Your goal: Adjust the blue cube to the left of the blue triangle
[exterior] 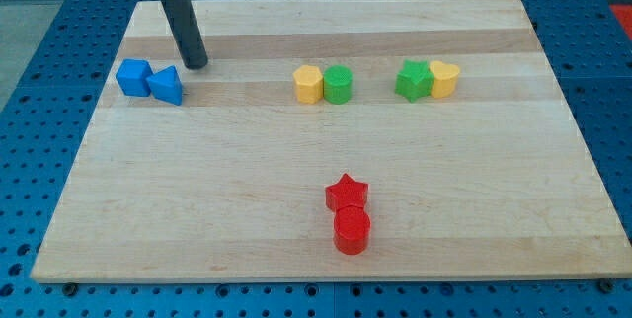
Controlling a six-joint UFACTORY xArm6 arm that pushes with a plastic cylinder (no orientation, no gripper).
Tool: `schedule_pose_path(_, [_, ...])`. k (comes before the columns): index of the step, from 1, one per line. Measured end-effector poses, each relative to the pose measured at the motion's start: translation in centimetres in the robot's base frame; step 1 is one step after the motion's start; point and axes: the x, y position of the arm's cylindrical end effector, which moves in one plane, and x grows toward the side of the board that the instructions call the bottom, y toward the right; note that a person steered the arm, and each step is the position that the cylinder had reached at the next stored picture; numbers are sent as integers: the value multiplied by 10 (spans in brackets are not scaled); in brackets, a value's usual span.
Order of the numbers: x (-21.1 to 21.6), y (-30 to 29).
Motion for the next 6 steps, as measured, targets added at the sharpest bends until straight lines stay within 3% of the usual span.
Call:
schedule_pose_path(2, [0, -73])
schedule_pose_path(6, [24, -65])
